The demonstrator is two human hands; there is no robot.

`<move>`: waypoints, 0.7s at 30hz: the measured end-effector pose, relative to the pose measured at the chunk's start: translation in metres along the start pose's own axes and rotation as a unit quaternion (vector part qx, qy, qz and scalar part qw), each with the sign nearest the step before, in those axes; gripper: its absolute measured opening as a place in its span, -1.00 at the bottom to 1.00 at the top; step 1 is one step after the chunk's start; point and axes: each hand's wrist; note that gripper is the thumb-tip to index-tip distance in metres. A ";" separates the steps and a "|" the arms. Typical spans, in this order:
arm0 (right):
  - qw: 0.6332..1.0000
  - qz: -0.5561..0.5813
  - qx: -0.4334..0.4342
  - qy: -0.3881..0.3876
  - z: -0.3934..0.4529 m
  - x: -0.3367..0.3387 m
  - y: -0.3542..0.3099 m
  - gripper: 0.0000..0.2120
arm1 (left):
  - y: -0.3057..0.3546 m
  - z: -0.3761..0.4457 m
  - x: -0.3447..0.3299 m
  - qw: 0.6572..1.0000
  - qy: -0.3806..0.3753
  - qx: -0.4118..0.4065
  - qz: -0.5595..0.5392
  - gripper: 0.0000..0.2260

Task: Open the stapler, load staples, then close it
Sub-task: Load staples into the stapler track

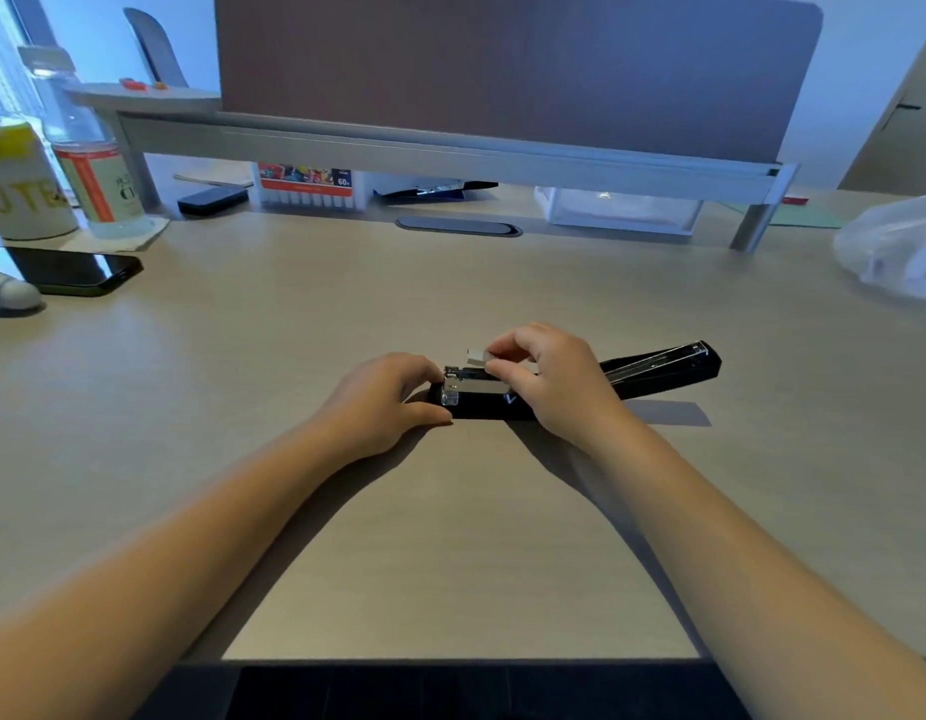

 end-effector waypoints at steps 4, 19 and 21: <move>1.000 -0.006 -0.012 -0.018 -0.001 0.001 0.003 -0.81 | -0.001 0.000 -0.002 1.000 0.010 -0.005 0.002 -0.71; 0.998 -0.028 -0.012 -0.058 0.003 0.010 -0.003 -0.81 | -0.004 0.002 -0.002 1.000 0.005 -0.010 -0.010 -0.69; 0.998 -0.028 -0.015 -0.060 0.005 0.010 -0.003 -0.81 | -0.004 0.002 -0.002 1.000 0.006 -0.011 -0.013 -0.69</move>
Point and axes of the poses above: each hand's wrist, its own z-axis towards the middle knuckle, its own x-axis out of the back of the hand, y = z × x, and after that the axes turned 14 degrees about z, right-handed
